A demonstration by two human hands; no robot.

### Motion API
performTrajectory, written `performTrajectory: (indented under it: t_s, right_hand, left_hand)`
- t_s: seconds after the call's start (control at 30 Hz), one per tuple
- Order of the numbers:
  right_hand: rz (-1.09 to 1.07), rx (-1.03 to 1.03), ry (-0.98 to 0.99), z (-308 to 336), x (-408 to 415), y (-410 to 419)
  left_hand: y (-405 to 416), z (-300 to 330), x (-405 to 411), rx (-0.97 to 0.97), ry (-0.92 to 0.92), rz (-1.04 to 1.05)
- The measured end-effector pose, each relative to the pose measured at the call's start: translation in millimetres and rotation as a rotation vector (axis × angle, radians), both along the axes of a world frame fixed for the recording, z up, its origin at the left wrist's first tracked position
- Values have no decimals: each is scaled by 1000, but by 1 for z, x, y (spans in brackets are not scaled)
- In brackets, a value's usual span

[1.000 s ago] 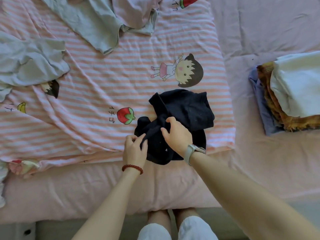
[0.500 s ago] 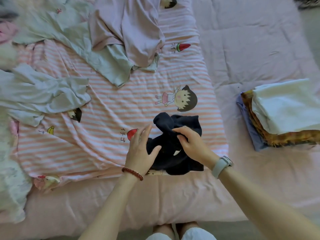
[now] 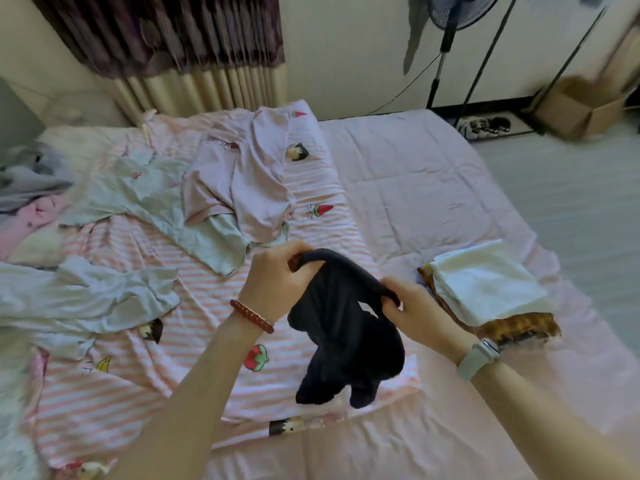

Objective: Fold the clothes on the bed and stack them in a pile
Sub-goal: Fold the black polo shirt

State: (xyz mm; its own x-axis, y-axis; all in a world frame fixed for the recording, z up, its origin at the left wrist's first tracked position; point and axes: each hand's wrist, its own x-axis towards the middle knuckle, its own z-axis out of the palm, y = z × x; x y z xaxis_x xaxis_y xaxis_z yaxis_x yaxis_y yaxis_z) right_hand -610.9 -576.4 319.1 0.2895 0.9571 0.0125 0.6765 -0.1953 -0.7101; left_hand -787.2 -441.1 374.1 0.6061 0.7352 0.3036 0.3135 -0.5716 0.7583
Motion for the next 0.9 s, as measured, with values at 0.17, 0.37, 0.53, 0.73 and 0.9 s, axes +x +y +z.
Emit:
performTrajectory:
  t_s: [0.17, 0.37, 0.53, 0.73, 0.9]
  right_hand:
    - [-244, 129, 99, -13, -4, -12]
    - [24, 234, 236, -5, -55, 34]
    - [158, 128, 207, -3, -82, 74]
    - [459, -154, 238, -7, -136, 105]
    - [406, -92, 203, -23, -161, 85]
  left_hand:
    - [-3, 42, -24, -196, -191, 128]
    - [-20, 74, -53, -195, -273, 81]
    - [-21, 87, -105, -234, -324, 174]
    - [-34, 87, -162, -267, -383, 310]
    - [-53, 66, -207, -240, -390, 562]
